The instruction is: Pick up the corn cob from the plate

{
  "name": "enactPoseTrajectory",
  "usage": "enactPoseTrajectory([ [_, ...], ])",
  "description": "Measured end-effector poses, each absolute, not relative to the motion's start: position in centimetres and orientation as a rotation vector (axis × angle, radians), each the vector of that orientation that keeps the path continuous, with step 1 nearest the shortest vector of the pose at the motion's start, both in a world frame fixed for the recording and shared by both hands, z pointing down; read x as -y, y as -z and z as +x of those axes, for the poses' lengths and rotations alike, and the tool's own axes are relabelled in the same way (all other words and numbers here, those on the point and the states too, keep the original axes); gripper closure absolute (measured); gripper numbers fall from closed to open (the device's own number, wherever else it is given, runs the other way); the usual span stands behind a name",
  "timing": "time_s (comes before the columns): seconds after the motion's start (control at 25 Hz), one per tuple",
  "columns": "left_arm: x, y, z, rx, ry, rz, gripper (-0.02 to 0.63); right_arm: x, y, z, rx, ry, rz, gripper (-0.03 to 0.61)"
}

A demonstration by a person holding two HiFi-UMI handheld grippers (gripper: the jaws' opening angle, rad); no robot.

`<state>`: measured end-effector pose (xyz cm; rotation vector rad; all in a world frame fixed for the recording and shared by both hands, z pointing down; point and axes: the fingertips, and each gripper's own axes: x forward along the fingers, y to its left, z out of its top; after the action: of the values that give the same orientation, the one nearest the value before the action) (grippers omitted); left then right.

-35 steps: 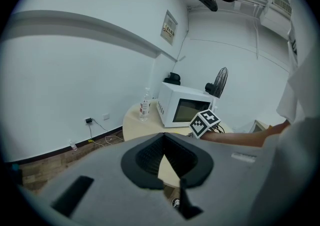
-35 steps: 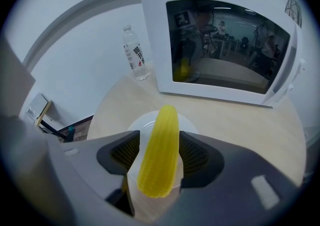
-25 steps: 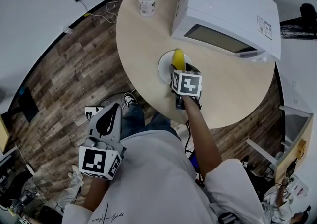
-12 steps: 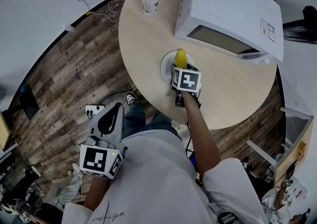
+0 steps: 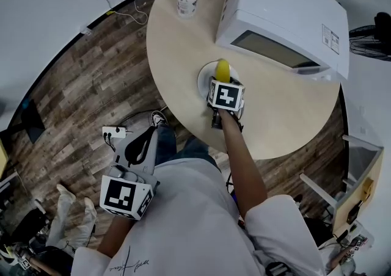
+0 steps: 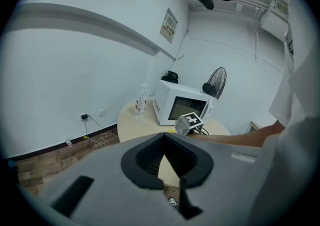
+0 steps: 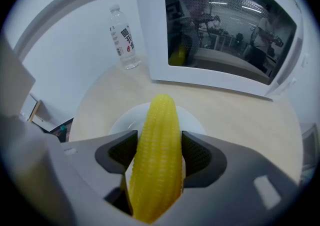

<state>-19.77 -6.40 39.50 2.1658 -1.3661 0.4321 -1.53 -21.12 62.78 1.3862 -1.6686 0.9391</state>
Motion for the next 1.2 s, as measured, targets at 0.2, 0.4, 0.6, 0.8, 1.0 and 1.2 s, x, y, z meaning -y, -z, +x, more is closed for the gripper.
enactPoseTrajectory([
  [0.2, 6.1, -39.5, -19.8, 1.357, -0.409, 2.159, 0.618, 21.1, -62.8, -1.5, 1.65, -0.963, 1.41, 0.288],
  [0.4, 5.6, -39.5, -19.9, 1.353, -0.391, 2.156, 0.618, 21.1, -62.6, -1.4, 1.64, -0.96, 1.427, 0.305],
  [0.6, 5.2, -39.3, -20.1, 1.361, -0.37, 2.151, 0.618, 21.1, -62.6, -1.3, 1.637, -0.965, 1.419, 0.308],
  [0.8, 4.9, -39.2, -20.4, 1.372, -0.366, 2.147, 0.618, 21.0, -62.7, -1.2, 1.641, -0.961, 1.403, 0.31],
  [1.0, 4.9, -39.0, -20.5, 1.378, -0.358, 2.15, 0.618, 20.9, -62.6, -1.2, 1.646, -0.961, 1.382, 0.31],
  [1.2, 4.9, -38.7, -20.6, 1.376, -0.357, 2.158, 0.618, 20.6, -62.5, -1.6, 1.661, -0.984, 1.369, 0.31],
])
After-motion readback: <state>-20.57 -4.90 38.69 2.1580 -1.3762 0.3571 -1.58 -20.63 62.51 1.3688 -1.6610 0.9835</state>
